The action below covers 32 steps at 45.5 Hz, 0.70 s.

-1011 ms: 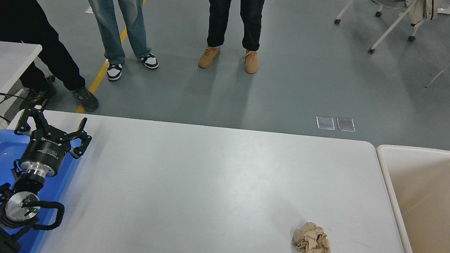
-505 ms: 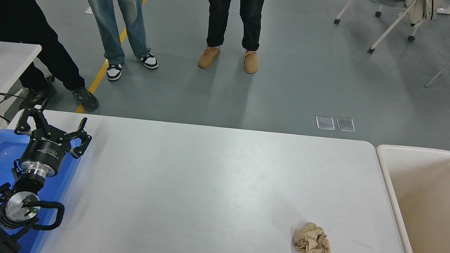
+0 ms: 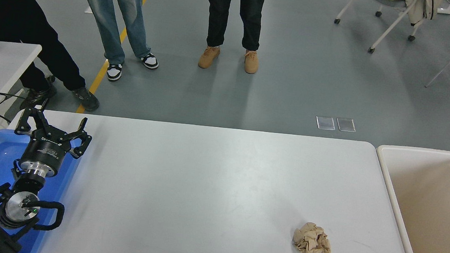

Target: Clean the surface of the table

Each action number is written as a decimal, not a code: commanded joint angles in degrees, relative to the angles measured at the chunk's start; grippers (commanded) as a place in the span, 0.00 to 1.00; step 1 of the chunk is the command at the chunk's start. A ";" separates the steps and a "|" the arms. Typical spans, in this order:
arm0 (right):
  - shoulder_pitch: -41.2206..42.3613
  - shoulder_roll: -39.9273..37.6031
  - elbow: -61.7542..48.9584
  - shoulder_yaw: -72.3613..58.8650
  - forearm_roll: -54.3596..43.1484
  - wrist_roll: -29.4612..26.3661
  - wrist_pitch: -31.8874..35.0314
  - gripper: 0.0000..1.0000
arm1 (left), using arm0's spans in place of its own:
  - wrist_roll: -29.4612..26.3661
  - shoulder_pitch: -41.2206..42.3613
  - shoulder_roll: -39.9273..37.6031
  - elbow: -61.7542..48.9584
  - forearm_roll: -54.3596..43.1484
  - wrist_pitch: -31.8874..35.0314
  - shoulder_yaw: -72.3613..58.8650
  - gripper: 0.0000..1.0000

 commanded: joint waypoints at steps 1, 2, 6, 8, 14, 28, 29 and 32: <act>-1.77 -2.82 8.82 12.25 -7.77 0.26 0.31 0.99 | -0.04 0.00 -0.03 0.01 -0.02 0.00 0.00 0.99; -2.30 -2.82 9.52 13.83 -7.86 0.26 0.49 0.98 | -0.04 0.00 0.06 0.01 -0.02 0.00 0.00 0.99; -5.81 -3.34 13.21 19.29 -8.12 0.26 0.75 0.98 | 0.04 0.00 -0.03 0.01 -0.02 0.00 0.00 0.99; -6.69 -3.87 14.79 21.22 -8.12 0.17 1.10 0.98 | 0.04 0.00 0.06 0.01 -0.02 0.00 0.00 0.99; -7.58 -4.93 21.03 24.04 -8.12 0.08 4.70 0.99 | 0.04 0.00 -0.03 0.01 -0.02 0.00 0.00 0.99; -7.58 -8.44 29.74 19.04 -8.12 -0.09 12.96 0.98 | -0.04 0.00 0.06 0.01 -0.02 0.00 0.00 0.99; -7.40 -8.79 29.83 18.51 -8.12 -0.18 13.84 0.99 | 0.04 0.00 -0.03 0.01 -0.02 0.00 0.00 0.99; -6.53 -9.67 30.53 17.11 -8.30 -0.27 15.95 0.99 | 0.04 0.00 0.06 0.01 -0.02 0.00 0.00 0.99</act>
